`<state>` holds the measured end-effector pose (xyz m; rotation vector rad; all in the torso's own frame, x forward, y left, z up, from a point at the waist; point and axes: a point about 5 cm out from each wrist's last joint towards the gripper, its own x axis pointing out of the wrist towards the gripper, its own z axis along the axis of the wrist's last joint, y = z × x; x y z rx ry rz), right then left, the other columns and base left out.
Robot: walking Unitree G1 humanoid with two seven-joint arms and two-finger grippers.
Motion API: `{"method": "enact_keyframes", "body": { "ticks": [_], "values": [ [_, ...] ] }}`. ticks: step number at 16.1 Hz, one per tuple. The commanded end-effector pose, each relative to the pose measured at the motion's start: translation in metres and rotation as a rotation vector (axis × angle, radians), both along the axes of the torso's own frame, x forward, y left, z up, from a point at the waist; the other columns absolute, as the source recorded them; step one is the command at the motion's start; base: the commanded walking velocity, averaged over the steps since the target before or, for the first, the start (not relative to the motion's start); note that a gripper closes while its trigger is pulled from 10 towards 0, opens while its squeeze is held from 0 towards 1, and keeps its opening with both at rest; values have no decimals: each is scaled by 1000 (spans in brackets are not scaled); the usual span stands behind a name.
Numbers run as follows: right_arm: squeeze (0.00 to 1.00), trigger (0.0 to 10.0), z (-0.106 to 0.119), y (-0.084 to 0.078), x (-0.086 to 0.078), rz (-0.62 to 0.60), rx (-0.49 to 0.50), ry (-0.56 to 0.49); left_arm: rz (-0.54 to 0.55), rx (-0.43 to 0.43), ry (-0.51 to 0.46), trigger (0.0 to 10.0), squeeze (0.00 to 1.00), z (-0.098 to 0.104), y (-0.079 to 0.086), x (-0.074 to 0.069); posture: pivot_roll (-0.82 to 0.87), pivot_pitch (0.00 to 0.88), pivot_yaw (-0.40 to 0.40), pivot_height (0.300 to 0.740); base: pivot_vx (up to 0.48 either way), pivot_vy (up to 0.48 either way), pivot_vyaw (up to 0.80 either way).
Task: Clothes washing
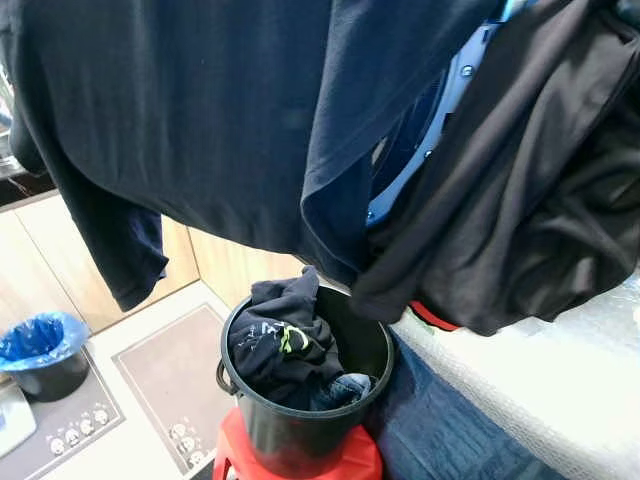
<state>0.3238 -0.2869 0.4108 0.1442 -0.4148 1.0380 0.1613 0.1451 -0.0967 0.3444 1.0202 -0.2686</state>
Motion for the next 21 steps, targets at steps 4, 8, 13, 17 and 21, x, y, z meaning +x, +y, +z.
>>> {"method": "enact_keyframes", "body": {
  "ticks": [4, 8, 13, 17, 21],
  "values": [
    [0, 10000, -6, -31, 2, -197, 20, 39, 39, -21, 97, 10000, 0, -10, -3, -26, -21, 0, -99, 740, 0, 0, 0],
    [0, 10000, -10, -40, 20, -539, 25, 95, 29, -12, 97, 10000, 0, -10, -1, -26, -27, 0, -90, 740, 0, 0, 0],
    [0, 10000, 5, -66, 26, -1181, 234, 225, 20, -11, 100, 10000, 0, -11, -1, -27, -42, 0, -84, 740, 0, 0, 0],
    [0, 10000, 20, -106, -4, -1622, 483, 212, 31, -17, 101, 10000, 0, -11, -2, -27, -37, 0, -90, 740, 0, 0, 0],
    [0, 10000, 35, -105, -12, -1734, 440, 129, 36, -18, 101, 10000, 0, -11, -2, -27, -36, 0, -90, 740, 0, 0, 0]
  ]
}}
